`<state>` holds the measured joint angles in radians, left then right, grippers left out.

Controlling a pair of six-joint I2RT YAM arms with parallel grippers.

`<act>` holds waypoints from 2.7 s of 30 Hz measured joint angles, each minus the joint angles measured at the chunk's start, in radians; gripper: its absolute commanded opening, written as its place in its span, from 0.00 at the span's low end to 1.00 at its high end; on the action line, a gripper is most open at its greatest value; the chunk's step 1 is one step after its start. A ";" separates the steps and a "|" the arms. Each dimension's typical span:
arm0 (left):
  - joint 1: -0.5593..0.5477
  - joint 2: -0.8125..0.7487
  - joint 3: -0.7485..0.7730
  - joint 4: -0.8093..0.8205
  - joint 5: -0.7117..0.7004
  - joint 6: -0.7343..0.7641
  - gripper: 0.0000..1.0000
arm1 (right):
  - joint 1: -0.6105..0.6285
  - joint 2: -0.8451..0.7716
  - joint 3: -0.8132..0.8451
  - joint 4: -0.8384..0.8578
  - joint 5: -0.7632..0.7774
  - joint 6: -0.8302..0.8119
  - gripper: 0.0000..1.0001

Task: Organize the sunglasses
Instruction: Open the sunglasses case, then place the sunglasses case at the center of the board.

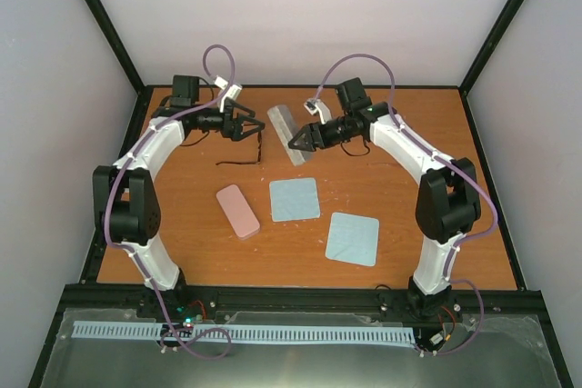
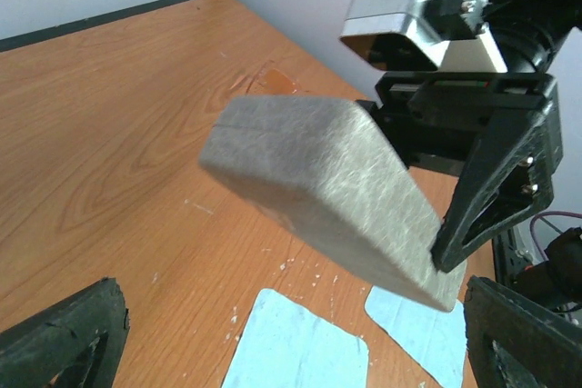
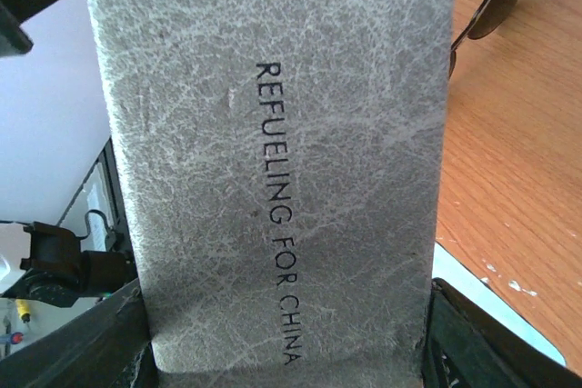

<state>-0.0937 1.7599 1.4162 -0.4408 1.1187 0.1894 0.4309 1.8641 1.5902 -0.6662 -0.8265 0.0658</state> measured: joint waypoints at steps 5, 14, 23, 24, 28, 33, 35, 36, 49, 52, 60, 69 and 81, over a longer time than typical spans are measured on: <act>-0.053 -0.008 -0.004 0.034 -0.004 -0.025 0.99 | 0.004 -0.008 -0.016 0.037 -0.026 0.029 0.03; -0.119 -0.009 -0.012 0.063 -0.031 -0.054 0.99 | 0.033 -0.071 -0.036 0.081 -0.030 0.057 0.03; -0.126 -0.011 -0.045 0.076 -0.042 -0.055 1.00 | 0.033 -0.106 -0.090 0.088 -0.009 0.061 0.03; -0.127 -0.011 -0.051 0.077 -0.042 -0.053 0.99 | 0.033 -0.111 -0.099 0.089 -0.004 0.063 0.03; -0.127 -0.011 -0.071 0.077 -0.045 -0.044 1.00 | 0.032 -0.130 -0.132 0.098 0.006 0.074 0.03; -0.127 -0.011 -0.080 0.077 -0.055 -0.026 1.00 | 0.030 -0.151 -0.149 0.103 0.025 0.086 0.03; -0.127 -0.011 -0.080 0.077 -0.060 -0.021 0.99 | 0.028 -0.161 -0.151 0.101 0.032 0.089 0.03; -0.127 -0.011 -0.080 0.078 -0.061 -0.019 1.00 | 0.027 -0.164 -0.151 0.101 0.035 0.089 0.03; -0.122 0.082 -0.064 0.077 -0.181 0.018 0.99 | 0.025 -0.225 -0.166 0.062 0.033 0.078 0.03; -0.128 0.095 -0.059 0.071 -0.178 0.021 1.00 | 0.029 -0.247 -0.189 0.050 0.068 0.080 0.03; -0.126 0.064 -0.047 0.071 -0.252 0.023 0.99 | 0.002 -0.205 -0.146 0.000 0.227 0.109 0.03; -0.115 -0.116 -0.079 0.072 -0.320 0.046 0.99 | -0.179 0.147 0.060 -0.019 0.237 0.191 0.03; -0.077 -0.126 -0.119 0.058 -0.369 0.064 1.00 | -0.193 0.466 0.329 -0.137 0.019 0.203 0.15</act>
<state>-0.1711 1.6337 1.2972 -0.3832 0.7502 0.2539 0.2382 2.3302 1.9194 -0.8036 -0.8078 0.2691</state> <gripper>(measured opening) 0.995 0.674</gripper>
